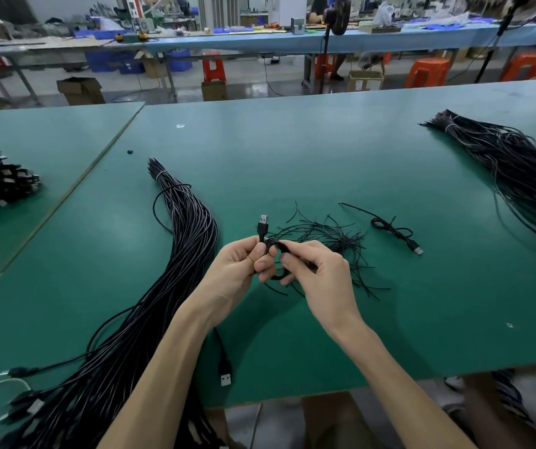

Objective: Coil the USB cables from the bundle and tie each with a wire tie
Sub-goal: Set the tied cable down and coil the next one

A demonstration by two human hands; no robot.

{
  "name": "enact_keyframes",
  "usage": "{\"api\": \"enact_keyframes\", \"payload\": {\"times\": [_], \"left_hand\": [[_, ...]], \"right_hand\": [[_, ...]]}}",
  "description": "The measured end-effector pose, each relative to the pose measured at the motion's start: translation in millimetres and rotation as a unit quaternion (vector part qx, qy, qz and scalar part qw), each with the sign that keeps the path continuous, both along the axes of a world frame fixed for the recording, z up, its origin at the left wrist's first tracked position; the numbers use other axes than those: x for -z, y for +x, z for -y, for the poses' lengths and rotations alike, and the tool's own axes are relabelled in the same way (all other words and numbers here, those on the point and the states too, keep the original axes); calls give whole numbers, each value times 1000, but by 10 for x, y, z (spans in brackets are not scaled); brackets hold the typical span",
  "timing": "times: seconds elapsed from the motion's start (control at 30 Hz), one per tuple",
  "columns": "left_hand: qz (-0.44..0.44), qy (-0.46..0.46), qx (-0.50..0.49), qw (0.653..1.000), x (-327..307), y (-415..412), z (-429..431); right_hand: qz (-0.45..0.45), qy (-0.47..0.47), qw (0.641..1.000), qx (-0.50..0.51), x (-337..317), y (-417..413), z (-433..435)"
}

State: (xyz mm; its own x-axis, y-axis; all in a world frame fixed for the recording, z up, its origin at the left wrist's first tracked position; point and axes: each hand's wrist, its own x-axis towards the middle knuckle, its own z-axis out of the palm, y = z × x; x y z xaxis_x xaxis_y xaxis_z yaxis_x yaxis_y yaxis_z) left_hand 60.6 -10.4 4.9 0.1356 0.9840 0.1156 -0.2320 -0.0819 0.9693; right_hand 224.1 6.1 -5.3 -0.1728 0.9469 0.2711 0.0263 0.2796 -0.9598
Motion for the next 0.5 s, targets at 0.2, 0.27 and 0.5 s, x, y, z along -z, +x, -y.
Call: {"api": "enact_keyframes", "payload": {"times": [0.2,0.27,0.5], "left_hand": [[-22,-5,14,1000,65,8,-19],[-28,-16,12,999,78,10,-24],[-23,-39,-55,997,124,23,-63]], "right_hand": [[-36,-47,998,-14,65,37,6],[-44,-63,997,-16,86,32,37],[91,49,984,144,66,-116,245]]}}
